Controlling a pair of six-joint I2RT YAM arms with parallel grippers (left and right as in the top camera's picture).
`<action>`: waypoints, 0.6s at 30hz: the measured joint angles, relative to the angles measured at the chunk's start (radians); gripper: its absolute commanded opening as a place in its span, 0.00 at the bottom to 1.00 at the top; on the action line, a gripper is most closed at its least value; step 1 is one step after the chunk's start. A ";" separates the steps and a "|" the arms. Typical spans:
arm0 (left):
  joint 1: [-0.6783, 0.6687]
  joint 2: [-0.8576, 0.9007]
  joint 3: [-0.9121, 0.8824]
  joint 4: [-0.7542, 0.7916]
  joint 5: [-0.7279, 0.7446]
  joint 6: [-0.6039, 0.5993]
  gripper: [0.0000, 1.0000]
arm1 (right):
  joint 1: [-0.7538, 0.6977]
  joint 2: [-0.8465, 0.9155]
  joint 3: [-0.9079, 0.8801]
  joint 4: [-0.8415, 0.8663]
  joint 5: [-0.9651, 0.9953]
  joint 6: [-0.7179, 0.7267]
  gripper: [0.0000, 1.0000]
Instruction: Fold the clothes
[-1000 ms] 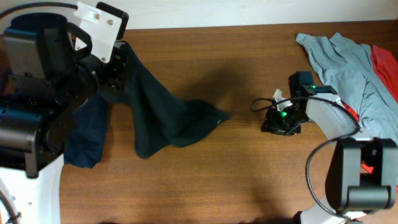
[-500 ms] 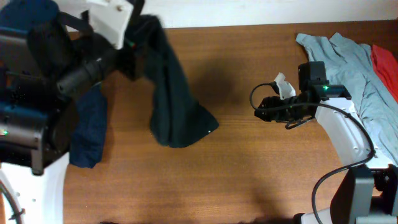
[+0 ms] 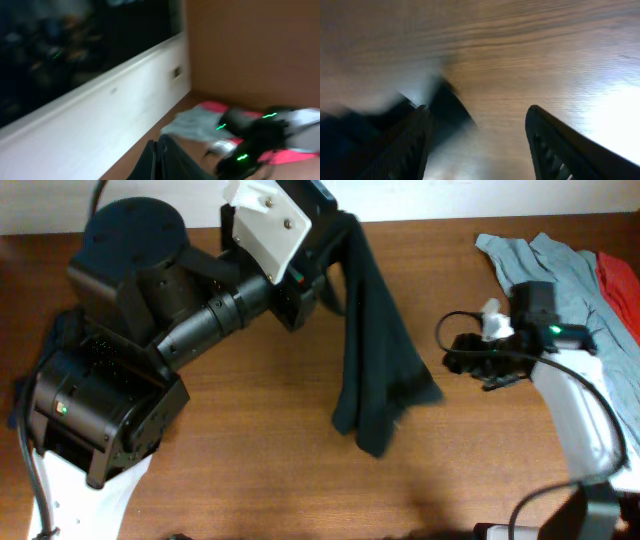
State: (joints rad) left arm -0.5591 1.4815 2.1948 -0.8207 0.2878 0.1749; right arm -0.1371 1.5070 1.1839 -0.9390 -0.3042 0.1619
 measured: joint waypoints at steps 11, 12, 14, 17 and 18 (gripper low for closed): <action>-0.001 0.109 0.000 -0.229 -0.341 0.039 0.18 | -0.027 -0.066 0.000 0.016 -0.011 -0.031 0.70; -0.001 0.129 0.000 -0.275 -0.354 0.046 0.18 | -0.021 -0.064 0.000 0.017 -0.016 -0.035 0.70; -0.001 0.171 0.001 -0.340 -0.380 0.048 0.18 | -0.013 -0.061 0.000 0.017 -0.022 -0.040 0.70; -0.001 0.227 0.001 -0.379 -0.436 0.046 0.16 | -0.011 -0.060 0.000 0.019 -0.026 -0.044 0.70; -0.001 0.246 0.001 -0.376 -0.462 0.042 0.13 | -0.011 -0.060 0.000 0.019 -0.027 -0.046 0.70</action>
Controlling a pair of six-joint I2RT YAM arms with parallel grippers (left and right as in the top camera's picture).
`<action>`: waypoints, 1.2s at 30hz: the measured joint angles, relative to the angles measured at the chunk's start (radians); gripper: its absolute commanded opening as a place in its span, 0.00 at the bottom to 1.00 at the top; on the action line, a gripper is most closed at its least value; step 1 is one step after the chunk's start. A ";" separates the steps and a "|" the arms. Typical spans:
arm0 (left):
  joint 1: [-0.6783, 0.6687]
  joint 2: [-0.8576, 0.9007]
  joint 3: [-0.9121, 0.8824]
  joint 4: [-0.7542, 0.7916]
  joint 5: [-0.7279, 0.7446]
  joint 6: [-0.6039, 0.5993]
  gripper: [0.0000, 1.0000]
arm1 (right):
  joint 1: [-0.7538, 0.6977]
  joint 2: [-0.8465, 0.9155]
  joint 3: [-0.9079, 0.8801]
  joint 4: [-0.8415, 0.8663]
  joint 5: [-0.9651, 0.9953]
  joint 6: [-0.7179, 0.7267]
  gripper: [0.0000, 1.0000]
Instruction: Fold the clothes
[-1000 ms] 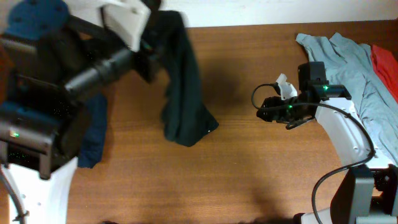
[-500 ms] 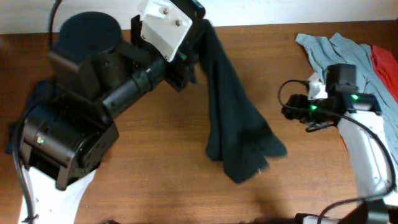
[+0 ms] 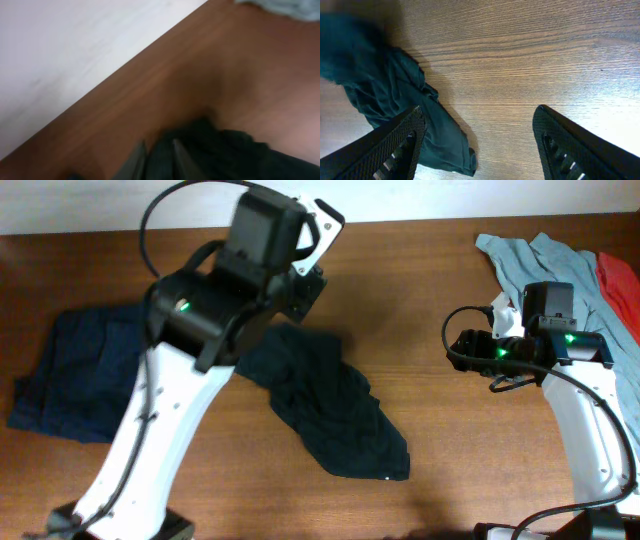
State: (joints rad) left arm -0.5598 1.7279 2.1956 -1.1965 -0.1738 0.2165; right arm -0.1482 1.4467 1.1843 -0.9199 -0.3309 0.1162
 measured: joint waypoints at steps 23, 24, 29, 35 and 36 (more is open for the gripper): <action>0.117 0.058 0.000 -0.102 -0.122 -0.135 0.33 | 0.343 0.196 -0.057 0.099 -0.033 -0.074 0.74; 0.117 0.058 0.000 -0.102 -0.122 -0.135 0.33 | 0.358 0.219 -0.057 0.107 -0.033 -0.081 0.74; 0.117 0.058 0.000 -0.103 -0.122 -0.136 0.33 | 0.431 0.349 -0.059 0.145 -0.017 -0.130 0.66; 0.117 0.058 0.000 -0.102 -0.122 -0.139 0.33 | 0.444 0.432 -0.064 0.177 -0.025 -0.152 0.17; 0.117 0.058 0.000 -0.102 -0.122 -0.139 0.34 | 0.444 0.435 -0.064 0.176 -0.026 -0.145 0.08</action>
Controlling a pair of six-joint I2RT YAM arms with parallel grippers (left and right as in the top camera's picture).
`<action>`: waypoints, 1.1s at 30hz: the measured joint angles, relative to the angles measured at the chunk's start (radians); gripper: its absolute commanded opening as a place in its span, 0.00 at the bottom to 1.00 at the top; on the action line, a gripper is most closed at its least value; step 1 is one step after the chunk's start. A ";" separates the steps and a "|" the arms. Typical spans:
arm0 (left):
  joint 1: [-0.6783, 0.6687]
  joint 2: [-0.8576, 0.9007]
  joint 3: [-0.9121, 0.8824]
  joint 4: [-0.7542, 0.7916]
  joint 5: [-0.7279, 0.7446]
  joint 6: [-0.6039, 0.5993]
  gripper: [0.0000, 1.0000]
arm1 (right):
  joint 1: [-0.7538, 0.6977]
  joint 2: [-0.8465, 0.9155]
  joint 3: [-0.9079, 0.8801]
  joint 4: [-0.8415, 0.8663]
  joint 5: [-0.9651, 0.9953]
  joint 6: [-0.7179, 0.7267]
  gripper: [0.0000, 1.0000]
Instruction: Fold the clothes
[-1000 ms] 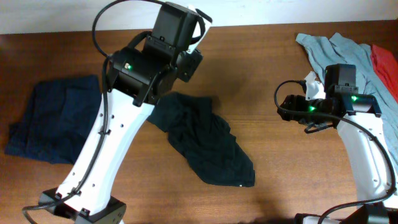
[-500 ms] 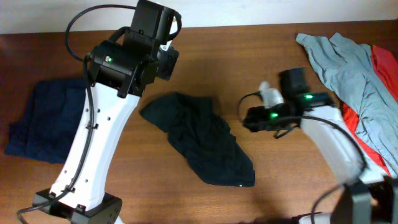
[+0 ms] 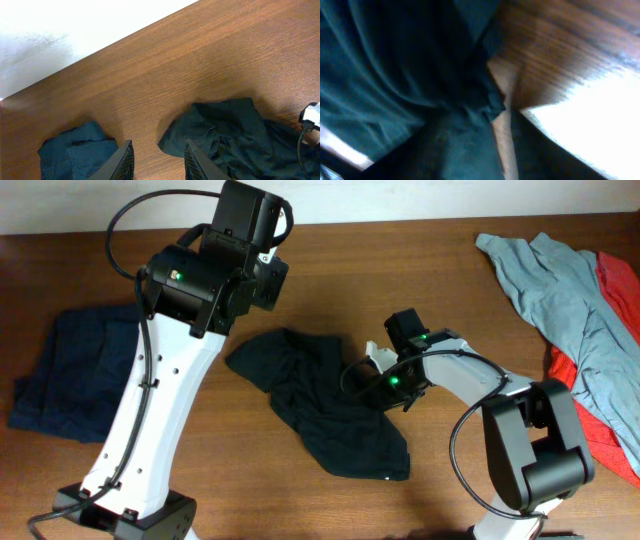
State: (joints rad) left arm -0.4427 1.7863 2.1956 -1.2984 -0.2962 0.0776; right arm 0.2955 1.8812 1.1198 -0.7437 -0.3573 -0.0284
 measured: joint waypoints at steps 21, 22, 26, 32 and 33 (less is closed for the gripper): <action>0.000 0.000 0.000 -0.002 0.000 -0.006 0.47 | 0.001 -0.470 0.145 -0.177 0.545 0.179 0.04; 0.000 0.000 0.000 -0.008 0.000 -0.008 0.49 | 0.001 -0.484 0.146 -0.179 0.562 0.185 0.04; 0.000 0.000 0.000 -0.039 0.010 -0.011 0.52 | 0.001 -0.495 0.146 -0.192 0.643 0.229 0.04; 0.000 0.000 -0.003 -0.072 0.124 -0.012 0.61 | 0.001 -0.495 0.146 -0.213 0.716 0.274 0.04; 0.000 0.000 -0.008 -0.077 0.142 -0.012 0.61 | 0.001 -0.495 0.146 -0.228 0.731 0.288 0.04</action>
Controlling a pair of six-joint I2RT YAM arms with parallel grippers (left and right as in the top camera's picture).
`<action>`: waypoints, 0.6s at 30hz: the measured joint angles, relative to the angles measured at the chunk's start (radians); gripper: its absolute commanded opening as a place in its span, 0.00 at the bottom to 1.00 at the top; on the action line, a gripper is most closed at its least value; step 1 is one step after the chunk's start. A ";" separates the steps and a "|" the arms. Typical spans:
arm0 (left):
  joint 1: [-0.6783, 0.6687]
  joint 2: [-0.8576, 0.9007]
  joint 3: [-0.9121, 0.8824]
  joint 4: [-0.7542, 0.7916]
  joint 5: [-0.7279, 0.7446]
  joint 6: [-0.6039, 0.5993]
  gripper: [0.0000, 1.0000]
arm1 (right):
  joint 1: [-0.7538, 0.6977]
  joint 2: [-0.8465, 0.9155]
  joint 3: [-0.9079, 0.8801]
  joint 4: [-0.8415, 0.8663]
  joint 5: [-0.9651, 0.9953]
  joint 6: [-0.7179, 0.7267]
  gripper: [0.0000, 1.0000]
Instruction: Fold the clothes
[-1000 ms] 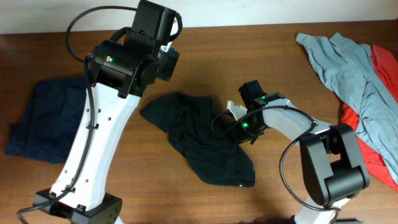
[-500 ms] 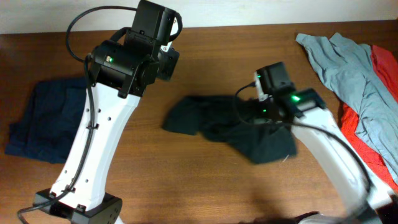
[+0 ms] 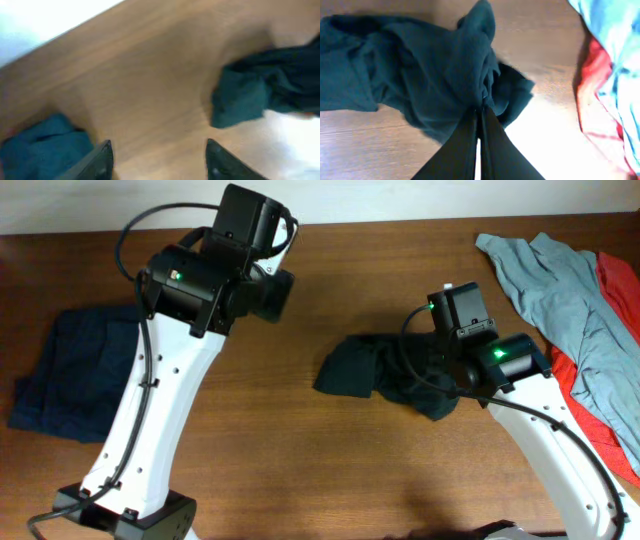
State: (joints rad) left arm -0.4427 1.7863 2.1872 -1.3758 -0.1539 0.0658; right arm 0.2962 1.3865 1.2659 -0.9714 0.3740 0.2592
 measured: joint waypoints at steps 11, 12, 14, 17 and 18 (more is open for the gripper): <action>0.000 0.059 -0.340 0.227 0.325 0.098 0.68 | 0.000 0.000 0.000 -0.058 0.074 0.092 0.04; -0.003 0.079 -0.391 0.275 0.360 0.116 0.69 | 0.000 0.000 0.000 -0.062 0.074 0.100 0.05; -0.007 0.102 -0.431 0.308 0.394 0.142 0.68 | 0.000 0.000 0.000 -0.064 0.074 0.105 0.05; -0.029 0.153 -0.494 0.343 0.455 0.225 0.68 | 0.000 0.000 0.000 -0.067 0.073 0.108 0.05; -0.041 0.173 -0.500 0.354 0.462 0.249 0.68 | 0.000 0.000 0.000 -0.067 0.073 0.110 0.05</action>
State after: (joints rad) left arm -0.4839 1.9594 1.6867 -1.0214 0.3077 0.3149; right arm 0.2962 1.3865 1.2663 -1.0382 0.4469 0.3691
